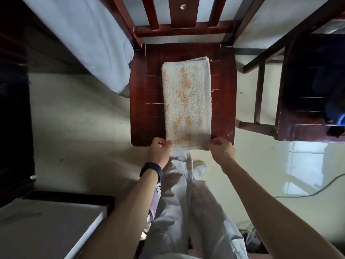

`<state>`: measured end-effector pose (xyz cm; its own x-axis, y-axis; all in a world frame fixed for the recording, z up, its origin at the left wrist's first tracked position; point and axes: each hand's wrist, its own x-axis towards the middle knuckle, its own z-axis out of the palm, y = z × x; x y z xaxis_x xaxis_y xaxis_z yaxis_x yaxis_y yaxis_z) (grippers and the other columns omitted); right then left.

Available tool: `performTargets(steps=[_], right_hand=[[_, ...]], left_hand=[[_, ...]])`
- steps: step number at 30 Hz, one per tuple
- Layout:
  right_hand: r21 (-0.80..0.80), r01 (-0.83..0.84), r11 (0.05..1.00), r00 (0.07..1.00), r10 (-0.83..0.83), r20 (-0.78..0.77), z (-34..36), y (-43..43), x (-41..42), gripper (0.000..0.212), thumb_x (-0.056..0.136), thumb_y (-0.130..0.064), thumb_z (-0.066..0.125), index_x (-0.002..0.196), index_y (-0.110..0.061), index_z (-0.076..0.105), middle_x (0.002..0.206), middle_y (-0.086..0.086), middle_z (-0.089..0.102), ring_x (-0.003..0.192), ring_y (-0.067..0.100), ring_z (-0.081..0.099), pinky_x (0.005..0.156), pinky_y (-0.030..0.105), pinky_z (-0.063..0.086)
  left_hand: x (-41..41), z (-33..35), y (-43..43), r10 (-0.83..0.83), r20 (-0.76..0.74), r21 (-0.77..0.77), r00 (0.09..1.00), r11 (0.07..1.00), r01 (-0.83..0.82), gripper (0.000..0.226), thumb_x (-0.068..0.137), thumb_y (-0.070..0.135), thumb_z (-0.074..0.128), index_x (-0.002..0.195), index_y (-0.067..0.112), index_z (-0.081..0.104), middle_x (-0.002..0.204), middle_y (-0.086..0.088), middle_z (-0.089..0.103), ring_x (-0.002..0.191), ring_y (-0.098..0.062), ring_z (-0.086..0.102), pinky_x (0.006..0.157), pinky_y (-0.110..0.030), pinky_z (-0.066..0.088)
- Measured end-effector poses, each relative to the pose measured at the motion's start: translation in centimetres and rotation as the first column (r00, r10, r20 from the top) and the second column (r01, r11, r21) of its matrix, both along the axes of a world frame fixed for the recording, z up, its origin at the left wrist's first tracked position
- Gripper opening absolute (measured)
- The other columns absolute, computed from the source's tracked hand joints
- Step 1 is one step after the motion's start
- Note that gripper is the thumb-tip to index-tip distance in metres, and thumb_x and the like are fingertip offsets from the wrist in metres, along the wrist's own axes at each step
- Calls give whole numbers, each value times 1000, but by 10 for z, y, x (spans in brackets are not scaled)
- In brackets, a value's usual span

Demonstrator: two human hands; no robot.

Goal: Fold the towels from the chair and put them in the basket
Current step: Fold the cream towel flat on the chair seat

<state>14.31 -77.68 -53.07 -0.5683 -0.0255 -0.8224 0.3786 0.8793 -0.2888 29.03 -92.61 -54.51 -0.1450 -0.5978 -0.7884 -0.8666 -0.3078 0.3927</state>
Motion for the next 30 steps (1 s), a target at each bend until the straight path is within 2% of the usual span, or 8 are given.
performTargets(steps=[3, 7, 12, 16, 22, 24, 27, 30], right_hand=[[-73, 142, 987, 989, -139, 51, 3, 4, 5, 18, 81, -29, 71, 94, -19, 64, 86, -1, 70, 87, 24, 69, 78, 38, 55], [-143, 270, 952, 957, -250, 146, 20, 14, 20, 16, 84, -17, 70, 94, -13, 57, 80, 3, 71, 79, 24, 75, 80, 43, 59], [-162, 346, 924, 935, -325, 141, 64, 23, 40, 21, 86, -11, 68, 101, -12, 53, 73, 8, 72, 66, 23, 71, 66, 37, 55], [-269, 342, 900, 938, -308, 160, 92, 16, 40, 6, 93, -11, 62, 97, -15, 65, 79, 10, 76, 64, 18, 73, 66, 33, 56], [-437, 160, 885, 983, -105, 147, 103, -21, -22, 40, 78, 5, 70, 108, -20, 69, 92, 3, 76, 85, 17, 74, 69, 23, 56], [-388, -38, 921, 999, 45, 9, 94, -41, -44, 32, 83, -8, 74, 109, -27, 68, 92, -9, 75, 85, 10, 73, 71, 25, 57], [-222, -254, 941, 960, 217, -180, 72, -72, -76, 13, 90, -37, 68, 101, -31, 73, 85, -13, 73, 78, 5, 67, 66, 19, 50], [-193, -333, 923, 929, 285, -237, 39, -93, -97, 31, 91, -49, 62, 105, -24, 76, 97, -4, 72, 82, 11, 66, 64, 23, 48]], left_hand=[[4, 7, -5, 99, -66, 213, 993, 974, -83, 24, 92, 33, 66, 98, 15, 53, 98, -6, 68, 71, -19, 70, 56, -26, 48], [14, 39, -4, 106, -91, 216, 990, 973, -84, 20, 92, 27, 66, 90, 16, 50, 93, -10, 65, 52, -11, 62, 41, -16, 41], [32, 90, -1, 109, -53, 248, 993, 964, -93, 37, 87, 36, 72, 107, 14, 50, 95, -7, 70, 50, -7, 63, 57, -27, 49], [24, 115, -17, 107, -177, 228, 978, 971, -65, 18, 89, 31, 70, 100, 20, 61, 89, -8, 71, 53, -14, 63, 57, -29, 46], [-15, 111, -72, 130, -251, 381, 959, 924, -26, 31, 78, 22, 66, 109, 22, 71, 93, -3, 73, 62, -15, 65, 57, -24, 42], [-28, 101, -89, -11, -280, 320, 960, 942, 104, 39, 75, 19, 66, 114, 19, 70, 94, -2, 75, 65, -11, 66, 56, -21, 45], [-48, 79, -109, -378, -225, 32, 898, 918, 395, 19, 84, 39, 72, 97, 25, 71, 90, 5, 73, 78, -6, 66, 69, -23, 52], [-67, 53, -124, -453, -113, -151, 885, 888, 435, 31, 91, 50, 59, 91, 20, 69, 92, 6, 69, 86, -11, 63, 79, -31, 50]])
